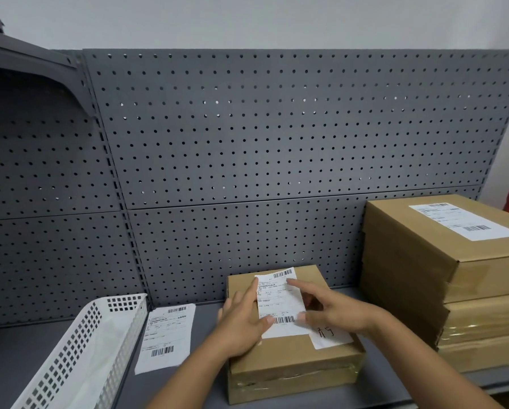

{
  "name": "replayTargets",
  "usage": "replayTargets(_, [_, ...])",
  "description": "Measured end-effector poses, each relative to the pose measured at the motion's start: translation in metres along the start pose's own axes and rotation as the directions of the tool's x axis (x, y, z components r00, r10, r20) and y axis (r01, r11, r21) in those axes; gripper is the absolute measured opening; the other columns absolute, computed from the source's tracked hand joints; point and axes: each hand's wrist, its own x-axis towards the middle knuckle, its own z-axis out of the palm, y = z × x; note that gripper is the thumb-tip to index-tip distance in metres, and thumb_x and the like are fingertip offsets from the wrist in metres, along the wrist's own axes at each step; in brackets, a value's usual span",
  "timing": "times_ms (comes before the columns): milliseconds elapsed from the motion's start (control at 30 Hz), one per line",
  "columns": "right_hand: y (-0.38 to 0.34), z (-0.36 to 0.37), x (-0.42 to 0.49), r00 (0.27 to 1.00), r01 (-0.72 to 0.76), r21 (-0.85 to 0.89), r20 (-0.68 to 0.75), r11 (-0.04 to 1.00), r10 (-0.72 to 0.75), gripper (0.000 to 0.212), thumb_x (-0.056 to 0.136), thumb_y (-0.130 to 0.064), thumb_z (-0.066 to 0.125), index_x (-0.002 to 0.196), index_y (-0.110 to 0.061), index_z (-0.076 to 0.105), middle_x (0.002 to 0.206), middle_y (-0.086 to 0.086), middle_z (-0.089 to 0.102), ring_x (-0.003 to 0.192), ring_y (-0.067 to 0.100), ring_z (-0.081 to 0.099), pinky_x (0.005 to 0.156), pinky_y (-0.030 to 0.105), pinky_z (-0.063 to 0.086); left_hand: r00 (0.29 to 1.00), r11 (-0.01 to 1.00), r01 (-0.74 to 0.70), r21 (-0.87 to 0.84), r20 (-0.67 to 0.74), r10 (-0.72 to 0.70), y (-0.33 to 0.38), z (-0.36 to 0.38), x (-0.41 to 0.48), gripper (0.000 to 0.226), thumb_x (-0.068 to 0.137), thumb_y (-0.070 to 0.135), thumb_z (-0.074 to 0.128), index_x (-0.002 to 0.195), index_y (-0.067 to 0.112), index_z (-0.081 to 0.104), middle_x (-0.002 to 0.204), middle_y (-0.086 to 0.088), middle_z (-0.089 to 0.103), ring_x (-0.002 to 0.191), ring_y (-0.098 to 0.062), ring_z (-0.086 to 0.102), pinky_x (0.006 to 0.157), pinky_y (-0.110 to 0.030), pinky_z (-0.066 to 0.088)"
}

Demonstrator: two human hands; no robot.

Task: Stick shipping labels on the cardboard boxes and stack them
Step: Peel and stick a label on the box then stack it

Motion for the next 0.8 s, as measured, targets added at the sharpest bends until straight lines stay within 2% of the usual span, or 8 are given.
replayTargets(100, [-0.011,0.014,0.012,0.976,0.019,-0.001,-0.219,1.0,-0.018,0.066,0.094,-0.05,0.066,0.153,-0.033,0.04,0.148,-0.019,0.042,0.134,0.003,0.042,0.094,0.004,0.038,0.991,0.998,0.062,-0.01,-0.116,-0.062,0.008,0.004,0.012,0.078,0.095,0.059,0.057,0.161,0.042,0.019,0.153,0.008,0.042,0.145,-0.022,0.034,0.121,-0.044,0.026])
replayTargets(167, [-0.008,0.026,0.024,0.933,0.011,-0.07,-0.358,0.997,-0.036,0.068,0.09,-0.059,0.066,0.149,-0.031,0.046,0.146,-0.015,0.049,0.134,0.006,0.047,0.106,0.022,0.042,0.981,0.997,0.078,0.007,-0.181,-0.075,0.013,0.008,0.016,0.073,0.094,0.06,0.058,0.158,0.041,0.028,0.147,0.007,0.048,0.14,-0.021,0.041,0.117,-0.042,0.031])
replayTargets(233, [-0.003,0.035,0.031,0.899,-0.051,-0.155,-0.438,0.987,-0.023,0.072,0.084,-0.066,0.066,0.147,-0.036,0.047,0.134,-0.019,0.053,0.12,0.004,0.053,0.101,0.03,0.047,0.972,0.997,0.078,0.012,-0.225,-0.074,0.015,0.011,0.018,0.069,0.093,0.061,0.059,0.155,0.042,0.035,0.141,0.007,0.052,0.136,-0.019,0.046,0.114,-0.04,0.033])
replayTargets(333, [0.001,0.037,0.034,0.89,-0.058,-0.214,-0.453,0.975,-0.047,0.075,0.083,-0.062,0.069,0.149,-0.04,0.042,0.11,-0.022,0.048,0.094,0.001,0.052,0.086,0.029,0.049,0.966,0.996,0.08,0.026,-0.248,-0.071,0.014,0.01,0.021,0.065,0.091,0.059,0.063,0.15,0.044,0.04,0.134,0.008,0.055,0.132,-0.018,0.049,0.109,-0.038,0.035])
replayTargets(467, [0.005,0.041,0.037,0.882,-0.075,-0.246,-0.469,0.966,-0.051,0.07,0.093,-0.05,0.065,0.154,-0.042,0.032,0.101,-0.021,0.044,0.086,0.0,0.052,0.075,0.025,0.043,0.963,0.994,0.096,0.057,-0.259,-0.078,0.012,0.014,0.022,0.062,0.098,0.052,0.058,0.154,0.041,0.036,0.133,0.007,0.053,0.133,-0.018,0.046,0.111,-0.036,0.034])
replayTargets(667, [0.002,0.047,0.037,0.867,-0.131,-0.258,-0.498,0.957,-0.015,0.069,0.101,-0.034,0.048,0.16,-0.041,0.012,0.122,-0.015,0.048,0.099,0.011,0.056,0.082,0.035,0.051,0.964,0.989,0.119,0.093,-0.247,-0.093,0.012,0.016,0.025,0.055,0.104,0.045,0.051,0.155,0.039,0.032,0.138,0.004,0.051,0.136,-0.022,0.043,0.115,-0.04,0.031])
replayTargets(733, [-0.003,0.042,0.04,0.86,-0.18,-0.225,-0.509,0.957,0.042,0.068,0.1,-0.044,0.045,0.16,-0.036,0.014,0.141,-0.012,0.048,0.117,0.016,0.056,0.092,0.036,0.048,0.965,0.983,0.139,0.121,-0.238,-0.108,0.017,0.014,0.03,0.05,0.103,0.045,0.049,0.152,0.038,0.037,0.139,0.0,0.053,0.136,-0.024,0.045,0.112,-0.042,0.034])
replayTargets(800, [-0.009,0.036,0.044,0.859,-0.222,-0.223,-0.505,0.949,0.082,0.069,0.099,-0.063,0.037,0.158,-0.029,0.024,0.147,-0.007,0.051,0.131,0.022,0.053,0.095,0.039,0.043,0.965,0.98,0.156,0.126,-0.233,-0.123,0.02,0.012,0.037,0.049,0.102,0.05,0.048,0.148,0.034,0.043,0.139,-0.001,0.057,0.135,-0.026,0.047,0.109,-0.045,0.036])
